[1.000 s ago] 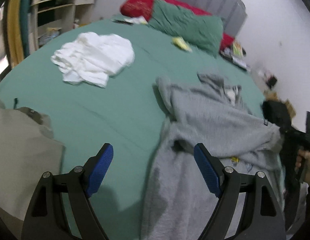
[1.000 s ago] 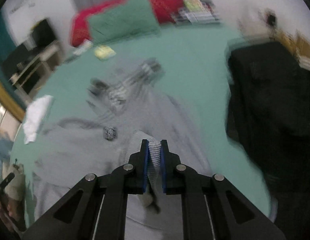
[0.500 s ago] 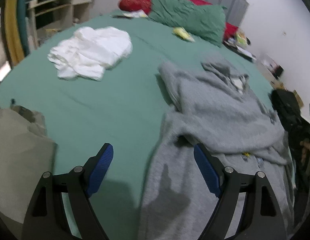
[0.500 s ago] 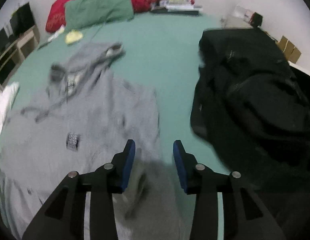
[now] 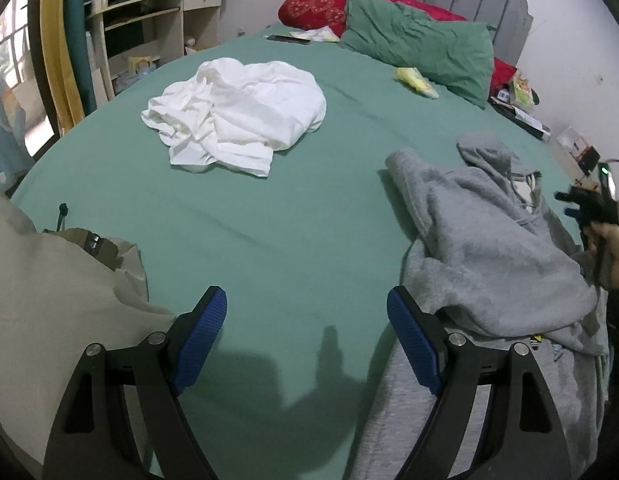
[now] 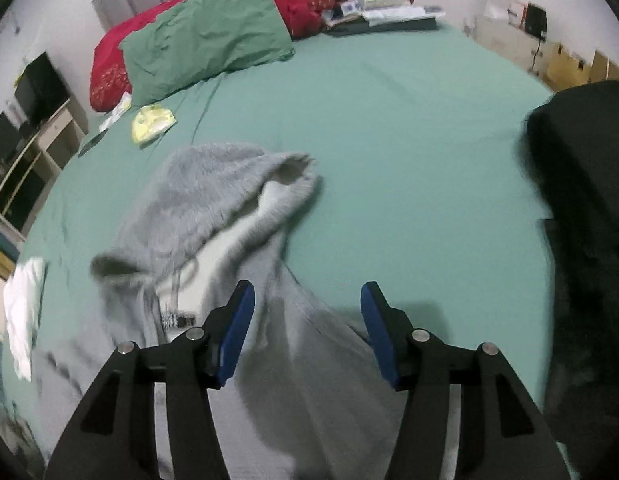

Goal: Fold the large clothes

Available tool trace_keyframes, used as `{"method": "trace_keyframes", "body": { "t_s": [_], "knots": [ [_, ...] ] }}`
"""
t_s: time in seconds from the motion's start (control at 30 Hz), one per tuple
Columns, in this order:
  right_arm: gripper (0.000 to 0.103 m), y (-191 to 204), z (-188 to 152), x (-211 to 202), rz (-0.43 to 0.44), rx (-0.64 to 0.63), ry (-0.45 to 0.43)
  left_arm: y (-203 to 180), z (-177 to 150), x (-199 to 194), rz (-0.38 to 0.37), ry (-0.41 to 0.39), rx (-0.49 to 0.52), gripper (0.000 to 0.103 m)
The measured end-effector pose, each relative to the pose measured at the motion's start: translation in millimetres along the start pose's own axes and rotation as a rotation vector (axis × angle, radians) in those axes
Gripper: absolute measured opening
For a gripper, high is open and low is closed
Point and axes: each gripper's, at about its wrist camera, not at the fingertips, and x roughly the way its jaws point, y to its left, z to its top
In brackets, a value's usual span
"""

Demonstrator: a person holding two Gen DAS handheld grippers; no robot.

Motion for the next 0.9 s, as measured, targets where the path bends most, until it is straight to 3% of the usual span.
{"method": "trace_keyframes", "body": {
  "t_s": [0.17,0.23,0.27,0.33,0.37,0.43,0.47,0.57,0.63,0.7,0.8,0.87,0.9],
  "knots": [
    [0.053,13,20,54,0.109,0.118,0.052,-3,-3,7,-0.023,0.013,0.015,0.085],
    [0.013,32,21,60,0.142,0.055,0.04,-7,-5,11,-0.029,0.018,0.039,0.085],
    [0.013,50,20,60,0.082,-0.052,0.04,-9,-6,12,-0.035,0.024,0.047,0.085],
    [0.013,73,13,50,0.066,-0.204,0.015,-12,-9,15,-0.053,0.045,0.057,0.085],
    [0.013,98,-1,34,0.033,-0.401,-0.029,-13,-9,15,-0.06,0.052,0.054,0.085],
    [0.013,135,-39,13,-0.027,-0.752,-0.05,-10,-8,13,-0.08,0.057,0.026,0.085],
    [0.013,154,-75,-3,-0.041,-0.975,-0.029,-7,-7,10,-0.09,0.06,0.003,0.085],
    [0.013,159,-152,-48,-0.001,-1.206,0.035,-1,-4,1,-0.091,0.028,-0.048,0.085],
    [0.017,148,-174,-64,-0.003,-1.204,0.075,-2,-2,-1,-0.081,0.02,-0.042,0.085],
    [0.028,134,-170,-71,0.028,-1.094,0.162,-2,-2,-1,-0.054,0.021,-0.045,0.085],
    [0.053,117,-144,-96,0.151,-0.906,0.164,2,-3,-1,-0.029,0.04,-0.063,0.085],
    [0.078,108,-112,-116,0.241,-0.768,0.105,3,-4,-3,-0.023,0.043,-0.06,0.085],
    [0.083,106,-100,-120,0.27,-0.72,0.09,3,-4,-5,-0.025,0.041,-0.056,0.085]
  ]
}}
